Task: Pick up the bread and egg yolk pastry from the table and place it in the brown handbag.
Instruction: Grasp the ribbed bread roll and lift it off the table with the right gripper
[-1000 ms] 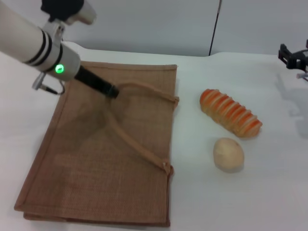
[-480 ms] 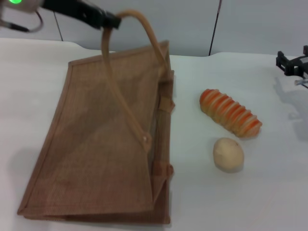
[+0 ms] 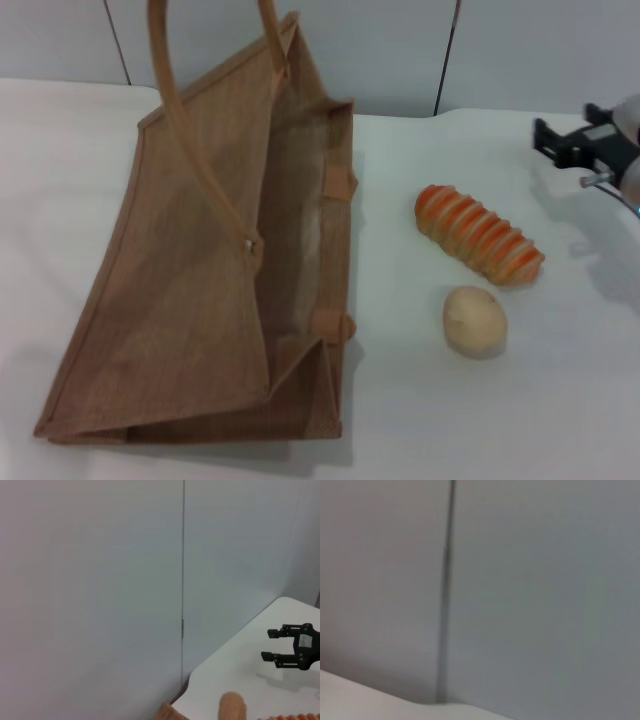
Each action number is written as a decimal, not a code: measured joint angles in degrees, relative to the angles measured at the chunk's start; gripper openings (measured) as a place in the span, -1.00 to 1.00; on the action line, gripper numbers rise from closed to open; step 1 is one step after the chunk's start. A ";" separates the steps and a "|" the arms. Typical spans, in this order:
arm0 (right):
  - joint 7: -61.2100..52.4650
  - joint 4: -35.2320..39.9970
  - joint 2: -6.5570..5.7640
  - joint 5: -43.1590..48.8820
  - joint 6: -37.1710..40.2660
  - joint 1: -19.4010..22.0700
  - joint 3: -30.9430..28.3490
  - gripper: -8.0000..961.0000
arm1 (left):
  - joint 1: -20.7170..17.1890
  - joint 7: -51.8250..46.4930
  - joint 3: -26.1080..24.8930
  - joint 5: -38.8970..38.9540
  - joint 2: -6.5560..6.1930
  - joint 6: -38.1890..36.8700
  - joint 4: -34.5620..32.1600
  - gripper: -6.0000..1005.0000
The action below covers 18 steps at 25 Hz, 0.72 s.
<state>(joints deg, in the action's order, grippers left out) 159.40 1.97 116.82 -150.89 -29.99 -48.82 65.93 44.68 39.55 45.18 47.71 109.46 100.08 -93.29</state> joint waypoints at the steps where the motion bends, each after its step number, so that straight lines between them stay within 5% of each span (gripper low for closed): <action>1: -4.65 0.18 -0.09 3.48 -1.33 0.00 0.42 0.53 | -0.04 -0.25 -0.15 -0.10 -0.22 0.51 -0.52 -0.75; 11: -40.31 12.72 -0.65 44.13 -7.26 2.79 1.48 0.53 | 0.11 -2.16 -0.49 -0.18 -3.32 4.27 -2.40 -0.75; 18: -67.81 34.64 -0.59 73.99 -13.81 11.15 1.61 0.53 | 0.13 -2.27 -0.94 -0.26 -4.16 4.96 -2.60 -0.75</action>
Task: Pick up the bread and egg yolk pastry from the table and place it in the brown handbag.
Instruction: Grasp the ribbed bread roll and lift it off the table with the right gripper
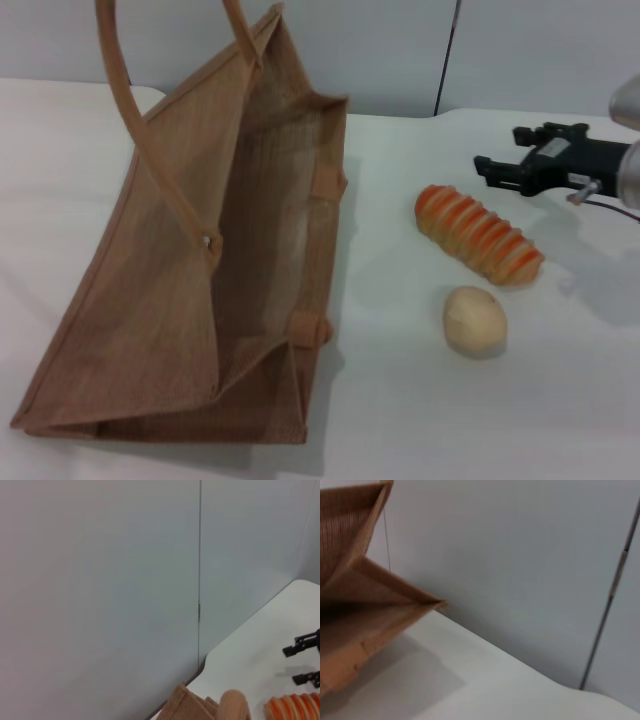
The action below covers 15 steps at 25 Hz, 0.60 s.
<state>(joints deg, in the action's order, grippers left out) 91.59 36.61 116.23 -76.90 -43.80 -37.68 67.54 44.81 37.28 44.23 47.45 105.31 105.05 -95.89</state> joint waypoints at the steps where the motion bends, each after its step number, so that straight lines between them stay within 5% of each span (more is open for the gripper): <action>1: -3.48 3.36 0.09 3.90 -0.84 1.07 0.21 0.53 | 0.03 0.01 -0.01 -0.06 0.00 0.02 0.00 -0.75; 15: -23.01 9.27 -0.02 22.24 -8.40 0.18 8.49 0.53 | 0.02 0.16 -0.12 -0.29 -0.68 -0.25 0.30 -0.75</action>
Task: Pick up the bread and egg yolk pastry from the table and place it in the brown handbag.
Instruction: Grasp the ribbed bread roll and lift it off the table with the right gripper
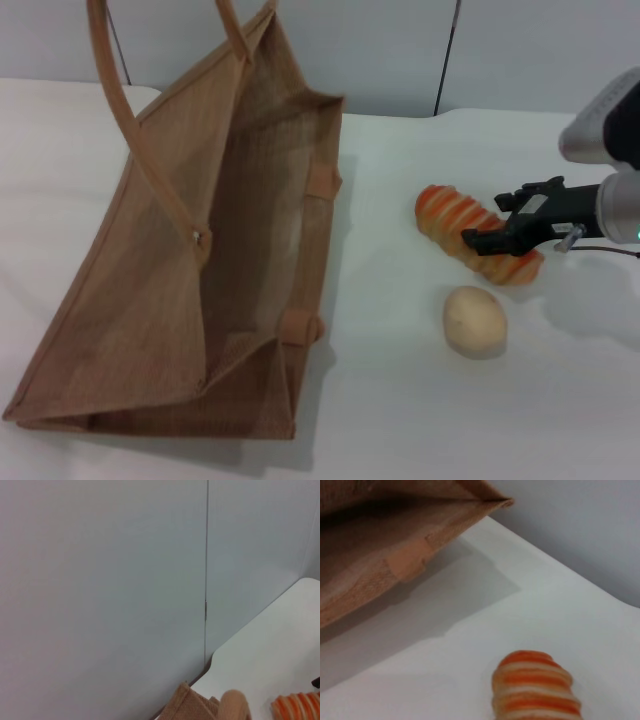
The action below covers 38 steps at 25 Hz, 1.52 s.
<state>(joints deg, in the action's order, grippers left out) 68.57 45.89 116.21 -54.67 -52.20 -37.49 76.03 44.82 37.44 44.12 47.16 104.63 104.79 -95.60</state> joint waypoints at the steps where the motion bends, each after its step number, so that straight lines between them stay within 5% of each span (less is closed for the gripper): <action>1: -0.64 0.45 0.01 0.10 -0.16 -0.02 0.64 0.54 | 0.00 0.00 0.00 0.00 -0.03 0.00 -0.09 -0.75; 24: -12.09 0.52 0.16 9.02 1.67 -2.33 4.59 0.85 | 1.10 -0.11 0.00 -0.41 -0.13 0.42 -0.38 -0.75; 38: -14.23 -3.52 0.25 8.71 3.02 -5.40 7.77 0.69 | 1.32 -0.09 0.00 -0.50 -0.13 0.48 -0.25 -0.75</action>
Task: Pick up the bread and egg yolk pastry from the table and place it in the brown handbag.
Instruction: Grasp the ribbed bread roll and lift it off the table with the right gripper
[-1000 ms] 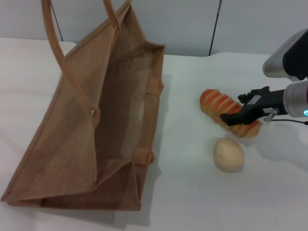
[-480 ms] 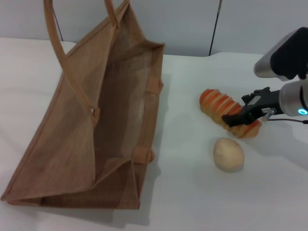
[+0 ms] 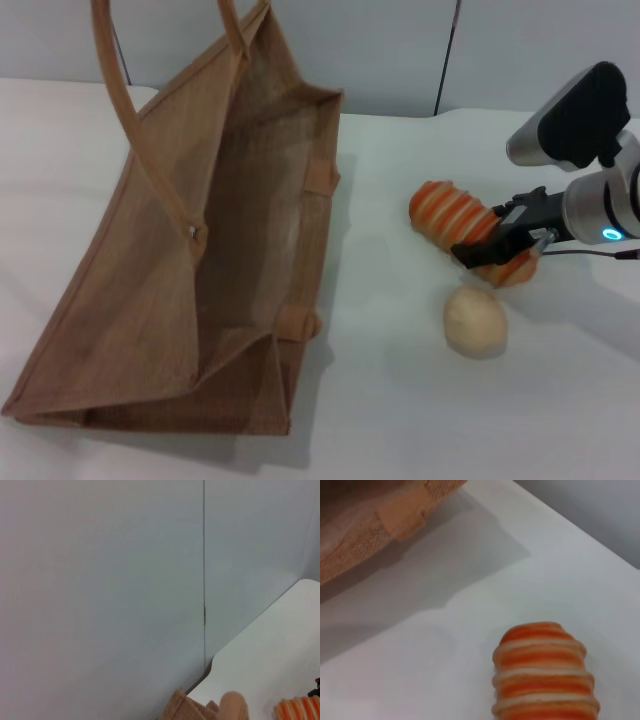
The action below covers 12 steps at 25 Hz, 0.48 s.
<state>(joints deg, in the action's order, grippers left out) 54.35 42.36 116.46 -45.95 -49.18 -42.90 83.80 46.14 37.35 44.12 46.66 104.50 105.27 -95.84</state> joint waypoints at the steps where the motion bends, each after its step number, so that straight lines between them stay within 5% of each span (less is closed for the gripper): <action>1: -0.29 0.07 -0.05 0.00 -0.02 -0.06 -0.01 0.68 | 0.00 0.00 0.00 0.00 0.00 -0.03 -0.01 -0.75; 12: -3.09 0.49 -0.28 0.27 -1.79 -0.73 -0.28 0.43 | 0.00 0.33 0.00 0.01 0.00 -0.48 0.18 -0.75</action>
<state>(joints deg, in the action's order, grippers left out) 51.25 42.86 116.19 -45.69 -50.97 -43.62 83.53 46.14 37.68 44.12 46.67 104.50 104.79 -95.66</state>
